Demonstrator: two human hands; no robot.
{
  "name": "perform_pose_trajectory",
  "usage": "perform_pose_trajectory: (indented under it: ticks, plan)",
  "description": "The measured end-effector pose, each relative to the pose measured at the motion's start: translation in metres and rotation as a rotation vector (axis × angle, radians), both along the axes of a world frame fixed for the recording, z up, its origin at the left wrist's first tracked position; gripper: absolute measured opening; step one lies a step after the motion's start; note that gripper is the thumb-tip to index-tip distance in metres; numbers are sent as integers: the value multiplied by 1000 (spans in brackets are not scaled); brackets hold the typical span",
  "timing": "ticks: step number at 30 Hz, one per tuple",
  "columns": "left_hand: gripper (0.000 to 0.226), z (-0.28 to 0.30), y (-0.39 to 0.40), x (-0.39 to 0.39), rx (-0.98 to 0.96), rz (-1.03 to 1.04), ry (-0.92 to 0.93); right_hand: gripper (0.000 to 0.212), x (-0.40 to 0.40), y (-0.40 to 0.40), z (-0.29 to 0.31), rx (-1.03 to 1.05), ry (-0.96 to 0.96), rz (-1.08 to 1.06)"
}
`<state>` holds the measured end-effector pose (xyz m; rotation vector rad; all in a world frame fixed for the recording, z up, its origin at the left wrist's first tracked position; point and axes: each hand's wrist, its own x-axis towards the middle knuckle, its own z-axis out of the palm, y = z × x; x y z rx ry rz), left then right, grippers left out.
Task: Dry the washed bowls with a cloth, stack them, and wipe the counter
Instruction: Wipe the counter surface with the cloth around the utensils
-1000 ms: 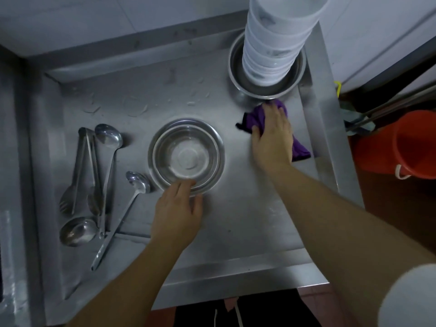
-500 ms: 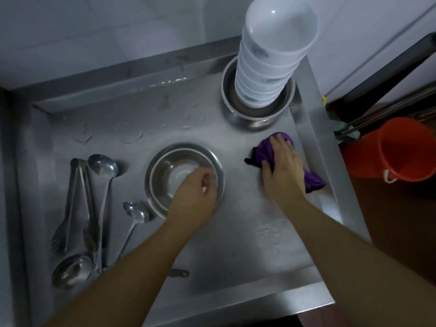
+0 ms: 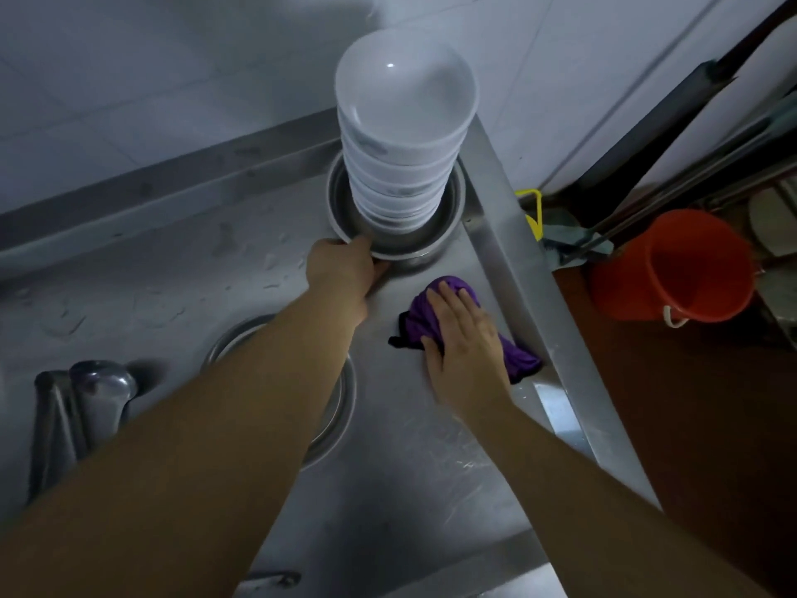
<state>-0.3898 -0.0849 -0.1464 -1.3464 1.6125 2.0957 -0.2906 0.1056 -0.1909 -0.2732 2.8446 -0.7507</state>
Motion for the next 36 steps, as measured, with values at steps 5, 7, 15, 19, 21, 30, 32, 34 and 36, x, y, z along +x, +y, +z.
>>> perform_pose_trajectory:
  ticks: [5,7,15,19,21,30,32,34,36]
  plan:
    - [22,2,-14,6,-78,13,-26,62,2,1,2,-15,-3,-5]
    - [17,1,-24,12,-76,45,-37,62,2,1,2,-12,-11,2]
    - [28,-1,-69,48,-281,8,-81,60,-14,-1,9,16,44,24]
    - [25,-7,-92,62,-383,-30,-114,62,-89,-13,13,37,46,23]
    - [25,-8,-100,67,-404,-39,-131,64,-130,-32,12,41,26,15]
    - [24,-3,-114,71,-144,52,-45,66,-133,-34,11,-28,35,315]
    - [28,-5,-114,71,-136,46,-36,62,-99,-10,12,-19,60,432]
    - [31,-6,-115,73,-159,34,-37,61,-74,9,15,23,71,510]
    - [34,-7,-115,72,-179,30,-34,61,-74,17,14,85,62,492]
